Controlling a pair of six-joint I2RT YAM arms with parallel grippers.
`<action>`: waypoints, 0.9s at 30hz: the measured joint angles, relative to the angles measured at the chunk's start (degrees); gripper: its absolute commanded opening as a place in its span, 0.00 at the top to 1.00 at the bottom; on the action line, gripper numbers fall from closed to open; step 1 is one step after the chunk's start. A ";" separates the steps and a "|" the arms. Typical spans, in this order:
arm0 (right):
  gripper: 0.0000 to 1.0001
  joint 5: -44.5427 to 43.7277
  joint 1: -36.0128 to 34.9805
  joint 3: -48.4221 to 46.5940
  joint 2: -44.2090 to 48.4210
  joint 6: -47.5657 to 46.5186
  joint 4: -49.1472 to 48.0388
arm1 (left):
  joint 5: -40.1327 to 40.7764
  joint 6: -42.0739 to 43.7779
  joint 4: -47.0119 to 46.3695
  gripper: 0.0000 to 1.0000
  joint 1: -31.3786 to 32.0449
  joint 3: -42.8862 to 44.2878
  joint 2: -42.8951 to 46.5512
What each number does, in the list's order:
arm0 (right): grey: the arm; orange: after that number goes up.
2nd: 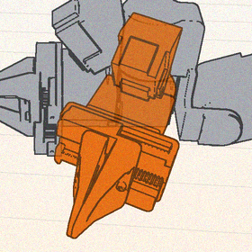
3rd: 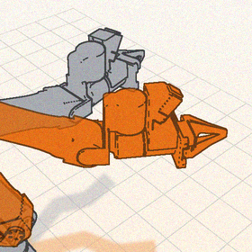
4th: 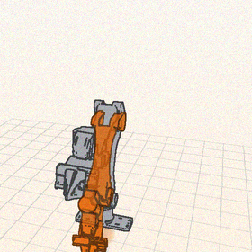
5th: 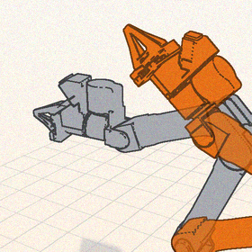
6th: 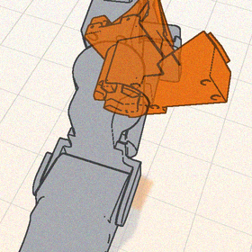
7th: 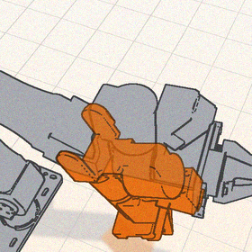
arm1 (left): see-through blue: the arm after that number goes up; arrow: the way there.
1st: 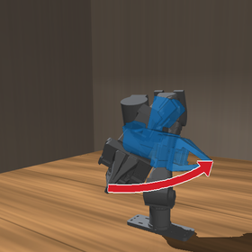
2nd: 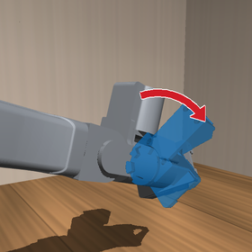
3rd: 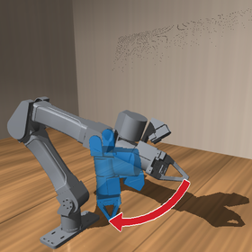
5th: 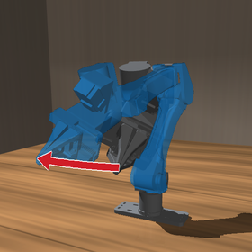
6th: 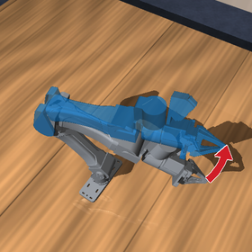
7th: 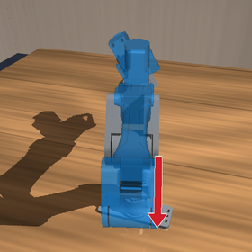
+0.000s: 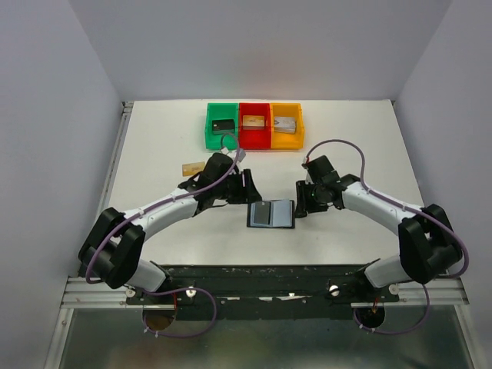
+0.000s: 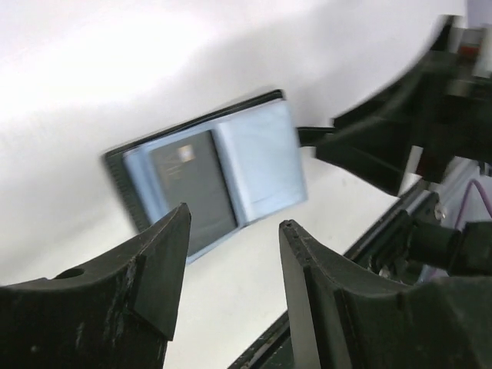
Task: Take the credit cards out of the card holder
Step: Remove the credit card from the card holder.
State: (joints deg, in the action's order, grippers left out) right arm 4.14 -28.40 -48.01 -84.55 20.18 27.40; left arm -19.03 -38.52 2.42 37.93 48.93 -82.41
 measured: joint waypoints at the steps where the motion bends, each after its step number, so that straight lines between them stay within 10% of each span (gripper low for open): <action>1: 0.44 -0.50 0.00 -0.02 0.98 0.13 0.48 | 0.66 -0.39 0.37 0.40 -0.96 -0.79 0.13; 5: 0.47 -2.47 0.02 -1.81 4.83 0.15 4.24 | 2.86 -1.60 2.43 0.42 -3.23 -2.97 1.36; 11: 0.77 2.86 0.13 -3.15 11.58 -0.33 1.77 | 2.97 -2.32 0.46 0.67 -3.80 -2.99 3.08; 27: 0.73 29.57 0.24 8.83 -5.53 14.67 -34.36 | 1.44 -4.66 -6.49 0.94 -3.69 -3.87 -5.97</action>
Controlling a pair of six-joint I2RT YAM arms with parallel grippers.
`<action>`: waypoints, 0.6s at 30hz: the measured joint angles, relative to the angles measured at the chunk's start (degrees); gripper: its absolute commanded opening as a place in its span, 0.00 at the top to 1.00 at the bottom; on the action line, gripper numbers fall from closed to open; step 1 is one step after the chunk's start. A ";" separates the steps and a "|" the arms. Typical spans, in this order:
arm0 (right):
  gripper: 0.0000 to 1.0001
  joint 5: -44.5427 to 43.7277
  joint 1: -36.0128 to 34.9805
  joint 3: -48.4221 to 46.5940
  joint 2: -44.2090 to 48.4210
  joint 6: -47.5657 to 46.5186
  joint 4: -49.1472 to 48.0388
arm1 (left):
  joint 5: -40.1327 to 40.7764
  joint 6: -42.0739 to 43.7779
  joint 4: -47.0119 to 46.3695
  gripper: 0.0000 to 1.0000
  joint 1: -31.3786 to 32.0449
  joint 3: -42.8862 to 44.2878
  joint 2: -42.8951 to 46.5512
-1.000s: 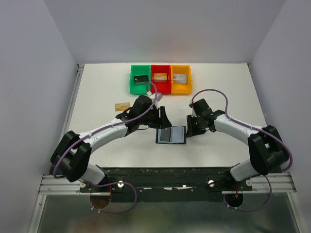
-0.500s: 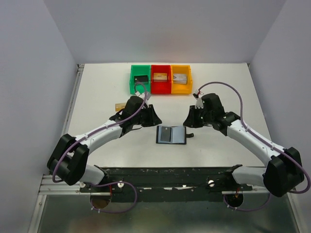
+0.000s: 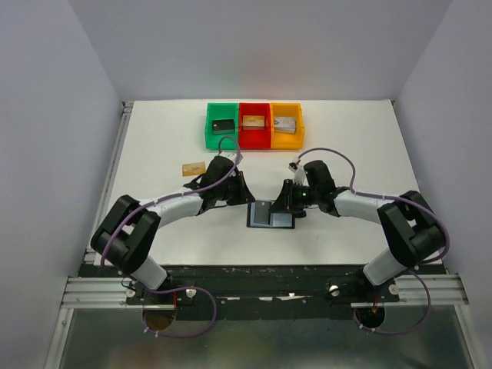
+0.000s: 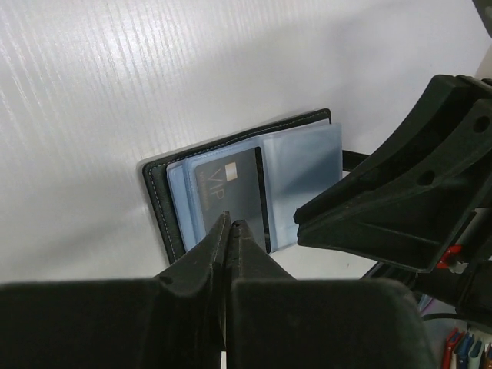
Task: Take the credit cards out of the card holder
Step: Remove the credit card from the card holder.
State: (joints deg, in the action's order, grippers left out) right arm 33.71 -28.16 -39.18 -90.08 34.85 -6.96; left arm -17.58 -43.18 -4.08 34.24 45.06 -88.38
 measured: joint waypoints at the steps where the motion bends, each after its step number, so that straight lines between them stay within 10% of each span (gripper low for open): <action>1: 0.74 0.20 0.00 0.20 -0.33 0.37 -1.05 | 0.02 -0.04 -0.11 0.94 0.04 0.00 -0.50; 18: 0.69 -1.05 0.04 5.14 -4.42 3.61 -7.26 | 1.11 -0.83 -0.59 0.96 0.79 -0.48 -4.37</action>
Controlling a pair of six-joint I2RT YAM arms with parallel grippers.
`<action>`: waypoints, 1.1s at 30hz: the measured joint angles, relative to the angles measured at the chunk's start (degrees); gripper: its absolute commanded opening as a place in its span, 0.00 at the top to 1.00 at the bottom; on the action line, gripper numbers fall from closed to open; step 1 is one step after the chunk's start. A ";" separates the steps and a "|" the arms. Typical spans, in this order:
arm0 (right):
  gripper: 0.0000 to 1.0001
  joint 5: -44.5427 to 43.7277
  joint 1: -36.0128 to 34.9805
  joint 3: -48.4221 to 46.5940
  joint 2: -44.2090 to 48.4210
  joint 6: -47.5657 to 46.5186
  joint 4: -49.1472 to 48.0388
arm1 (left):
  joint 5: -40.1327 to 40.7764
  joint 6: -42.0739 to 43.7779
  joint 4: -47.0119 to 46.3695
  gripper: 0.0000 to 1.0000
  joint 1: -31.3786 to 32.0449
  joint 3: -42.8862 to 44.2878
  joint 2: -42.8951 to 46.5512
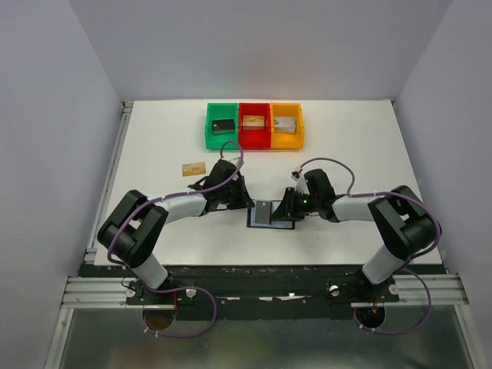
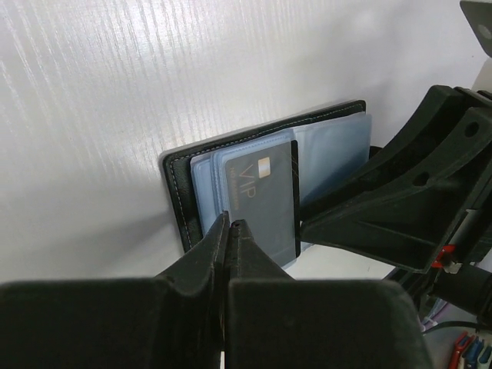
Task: Take the credit cards out of the card holder
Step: Remove the credit card from the card holder.
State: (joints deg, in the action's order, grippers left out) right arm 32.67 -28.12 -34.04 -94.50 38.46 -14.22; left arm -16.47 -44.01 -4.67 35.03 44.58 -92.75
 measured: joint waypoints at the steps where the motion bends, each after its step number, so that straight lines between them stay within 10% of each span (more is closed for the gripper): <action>1: 0.68 0.00 0.02 0.20 0.02 0.24 -0.50 | 0.02 0.00 -0.02 0.96 0.02 -0.17 0.28; 33: 0.62 -0.11 0.02 1.16 0.24 6.86 -6.82 | 1.49 -0.02 -1.46 0.99 2.97 -0.07 -1.92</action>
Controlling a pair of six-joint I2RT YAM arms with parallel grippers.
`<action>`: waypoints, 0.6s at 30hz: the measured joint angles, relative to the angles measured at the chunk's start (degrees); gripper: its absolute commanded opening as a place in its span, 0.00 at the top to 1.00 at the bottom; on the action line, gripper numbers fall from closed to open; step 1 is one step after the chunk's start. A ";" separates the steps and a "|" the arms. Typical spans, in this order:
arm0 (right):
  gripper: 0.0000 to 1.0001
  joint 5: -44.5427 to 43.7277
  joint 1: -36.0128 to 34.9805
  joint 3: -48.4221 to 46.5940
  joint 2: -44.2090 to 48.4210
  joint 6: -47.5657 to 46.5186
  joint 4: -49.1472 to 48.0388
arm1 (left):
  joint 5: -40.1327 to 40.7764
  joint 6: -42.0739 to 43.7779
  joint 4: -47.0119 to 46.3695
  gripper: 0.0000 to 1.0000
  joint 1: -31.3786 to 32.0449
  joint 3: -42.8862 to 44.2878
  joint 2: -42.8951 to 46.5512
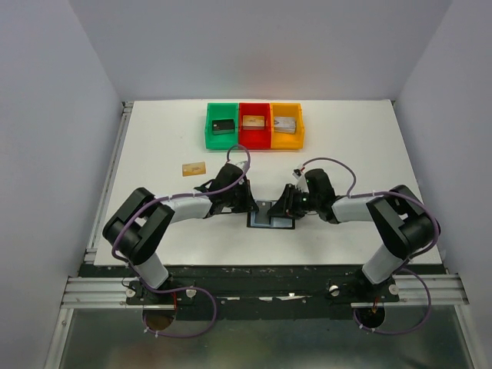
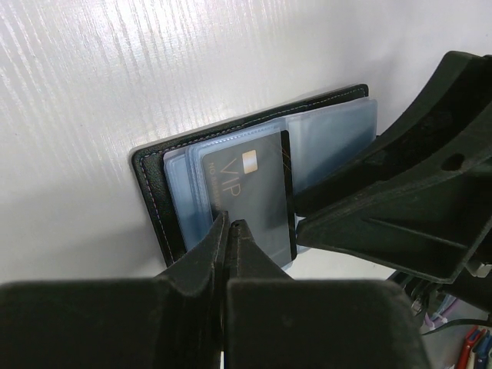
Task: Take the credit cards out of the card holder
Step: Remove the credit card from the card holder.
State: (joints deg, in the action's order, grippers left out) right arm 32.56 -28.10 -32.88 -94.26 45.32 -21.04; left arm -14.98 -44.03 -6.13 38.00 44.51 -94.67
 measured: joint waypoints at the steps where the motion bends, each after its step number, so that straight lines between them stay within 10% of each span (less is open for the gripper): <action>1: 0.62 0.15 -0.02 0.00 -0.57 0.20 -0.39 | 0.02 0.00 0.00 1.00 0.00 0.00 0.00; 18: 0.62 0.79 0.00 0.00 -2.08 1.20 -2.14 | 2.36 0.02 1.97 0.98 0.02 -0.07 2.75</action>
State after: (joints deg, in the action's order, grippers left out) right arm 33.34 -28.10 -32.88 -96.33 46.52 -23.18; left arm -12.62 -44.01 -4.16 38.02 44.45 -91.92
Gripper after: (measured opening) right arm 0.379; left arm 0.033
